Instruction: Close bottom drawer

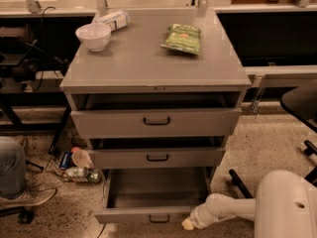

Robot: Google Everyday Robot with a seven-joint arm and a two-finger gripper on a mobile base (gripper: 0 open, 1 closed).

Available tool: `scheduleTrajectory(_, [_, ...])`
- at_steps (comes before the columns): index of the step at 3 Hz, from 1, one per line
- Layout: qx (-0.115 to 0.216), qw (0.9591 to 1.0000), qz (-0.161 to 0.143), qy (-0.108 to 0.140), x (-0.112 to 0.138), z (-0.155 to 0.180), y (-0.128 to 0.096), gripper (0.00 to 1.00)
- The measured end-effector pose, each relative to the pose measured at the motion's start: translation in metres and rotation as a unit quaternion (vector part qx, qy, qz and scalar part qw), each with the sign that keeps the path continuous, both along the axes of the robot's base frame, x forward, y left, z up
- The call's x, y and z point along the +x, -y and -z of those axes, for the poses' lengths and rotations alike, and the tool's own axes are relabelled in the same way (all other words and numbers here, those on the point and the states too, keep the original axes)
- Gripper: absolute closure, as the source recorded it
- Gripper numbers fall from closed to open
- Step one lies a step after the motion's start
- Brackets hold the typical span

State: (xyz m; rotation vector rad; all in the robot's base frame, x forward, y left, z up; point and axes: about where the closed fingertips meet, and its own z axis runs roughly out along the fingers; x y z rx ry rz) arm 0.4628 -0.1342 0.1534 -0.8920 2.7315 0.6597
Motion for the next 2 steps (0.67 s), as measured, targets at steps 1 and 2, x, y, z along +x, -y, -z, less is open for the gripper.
scheduleTrajectory(1, [0.004, 1.0000, -0.001, 0.008, 0.004, -0.001, -0.004, 1.00])
scheduleTrajectory(2, [0.025, 0.9982, -0.010, 0.053, 0.040, -0.005, -0.025, 1.00])
